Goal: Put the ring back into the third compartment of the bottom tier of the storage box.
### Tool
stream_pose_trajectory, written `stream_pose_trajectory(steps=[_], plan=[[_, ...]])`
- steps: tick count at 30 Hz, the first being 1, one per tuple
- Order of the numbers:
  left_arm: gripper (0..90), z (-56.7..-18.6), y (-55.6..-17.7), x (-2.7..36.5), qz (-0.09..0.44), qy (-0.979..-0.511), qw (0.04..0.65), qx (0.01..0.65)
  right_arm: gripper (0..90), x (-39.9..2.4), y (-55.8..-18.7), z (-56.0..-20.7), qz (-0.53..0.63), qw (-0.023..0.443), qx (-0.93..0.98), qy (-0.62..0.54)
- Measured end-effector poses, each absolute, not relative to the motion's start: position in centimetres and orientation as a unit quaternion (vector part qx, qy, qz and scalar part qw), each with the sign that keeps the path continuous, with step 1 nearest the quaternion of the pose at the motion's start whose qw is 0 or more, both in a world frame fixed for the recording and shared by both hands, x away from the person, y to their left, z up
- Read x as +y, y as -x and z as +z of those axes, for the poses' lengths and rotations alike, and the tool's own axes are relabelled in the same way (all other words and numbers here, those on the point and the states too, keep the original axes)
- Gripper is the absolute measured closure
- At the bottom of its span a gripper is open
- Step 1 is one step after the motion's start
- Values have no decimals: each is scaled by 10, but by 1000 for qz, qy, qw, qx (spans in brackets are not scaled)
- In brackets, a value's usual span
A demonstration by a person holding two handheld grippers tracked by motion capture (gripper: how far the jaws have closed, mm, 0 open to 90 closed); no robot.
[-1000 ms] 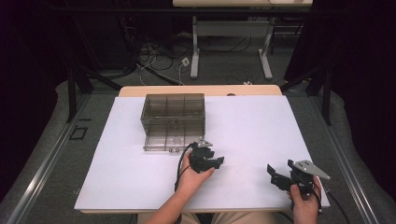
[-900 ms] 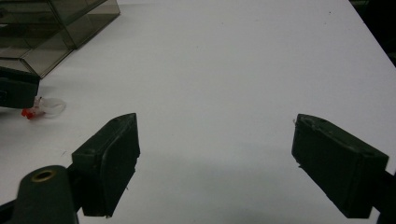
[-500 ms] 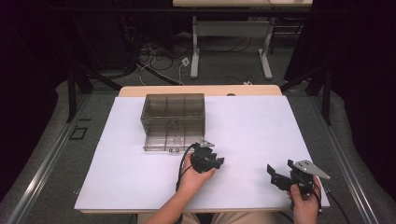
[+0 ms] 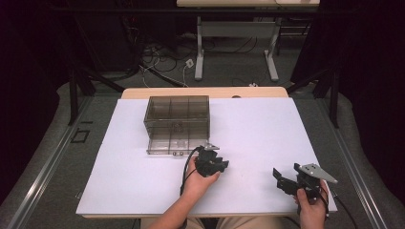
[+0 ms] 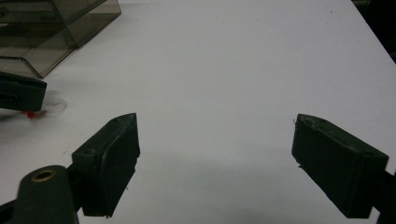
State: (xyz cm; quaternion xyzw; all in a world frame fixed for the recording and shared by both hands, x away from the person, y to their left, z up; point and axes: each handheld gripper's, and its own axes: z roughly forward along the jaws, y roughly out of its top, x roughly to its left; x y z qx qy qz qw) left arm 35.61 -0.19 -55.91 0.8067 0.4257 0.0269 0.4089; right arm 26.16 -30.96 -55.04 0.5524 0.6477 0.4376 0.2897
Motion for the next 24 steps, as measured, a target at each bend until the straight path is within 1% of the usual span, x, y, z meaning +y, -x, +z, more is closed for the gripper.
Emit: stream_pose_trajectory(steps=[24], plan=[[681, -550, -358, 2, 31, -805, 412, 425, 146, -310, -262, -550, 438, 289, 647, -553]])
